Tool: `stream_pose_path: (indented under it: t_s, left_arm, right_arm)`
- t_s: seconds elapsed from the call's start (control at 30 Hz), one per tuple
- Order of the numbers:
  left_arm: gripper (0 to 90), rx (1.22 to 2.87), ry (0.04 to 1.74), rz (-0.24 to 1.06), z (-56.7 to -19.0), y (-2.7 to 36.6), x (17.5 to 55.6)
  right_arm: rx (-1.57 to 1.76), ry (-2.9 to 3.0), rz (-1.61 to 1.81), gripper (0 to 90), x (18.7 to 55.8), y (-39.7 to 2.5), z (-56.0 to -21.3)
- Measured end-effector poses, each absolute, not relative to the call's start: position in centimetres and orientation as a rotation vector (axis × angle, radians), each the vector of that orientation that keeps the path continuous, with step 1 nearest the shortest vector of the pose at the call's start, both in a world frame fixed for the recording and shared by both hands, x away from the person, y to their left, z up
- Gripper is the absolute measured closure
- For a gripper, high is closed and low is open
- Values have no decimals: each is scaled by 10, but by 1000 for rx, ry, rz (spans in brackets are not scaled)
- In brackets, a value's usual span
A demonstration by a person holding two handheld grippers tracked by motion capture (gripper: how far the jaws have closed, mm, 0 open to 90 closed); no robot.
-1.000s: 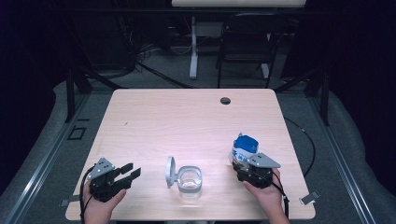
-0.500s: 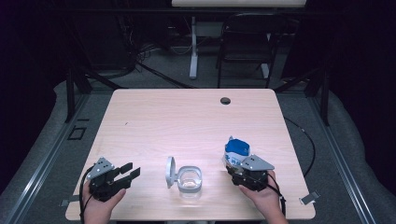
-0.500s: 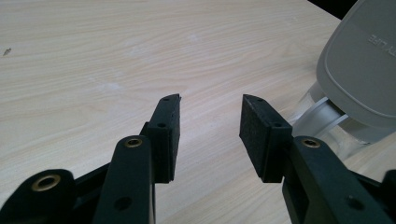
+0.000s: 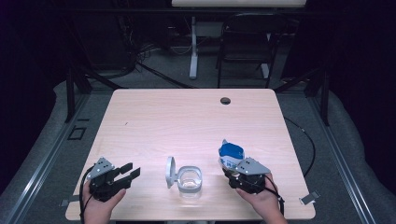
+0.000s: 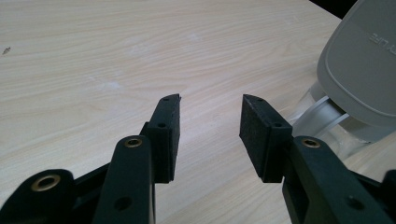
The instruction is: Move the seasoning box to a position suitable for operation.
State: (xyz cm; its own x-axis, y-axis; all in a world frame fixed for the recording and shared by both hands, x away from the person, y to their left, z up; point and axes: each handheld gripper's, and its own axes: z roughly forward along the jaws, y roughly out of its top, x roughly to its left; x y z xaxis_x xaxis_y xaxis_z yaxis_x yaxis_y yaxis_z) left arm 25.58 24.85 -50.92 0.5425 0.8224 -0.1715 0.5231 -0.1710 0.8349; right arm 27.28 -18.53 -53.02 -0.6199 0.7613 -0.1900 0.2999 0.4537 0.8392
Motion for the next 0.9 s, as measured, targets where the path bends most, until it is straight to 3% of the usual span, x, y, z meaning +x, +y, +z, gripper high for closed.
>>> stream_pose_path:
  t_s: [0.9]
  left_arm:
    - [586,1830,1119,405,-507,254,256]
  right_arm:
    - [627,2333,948,401,279,-164,-509]
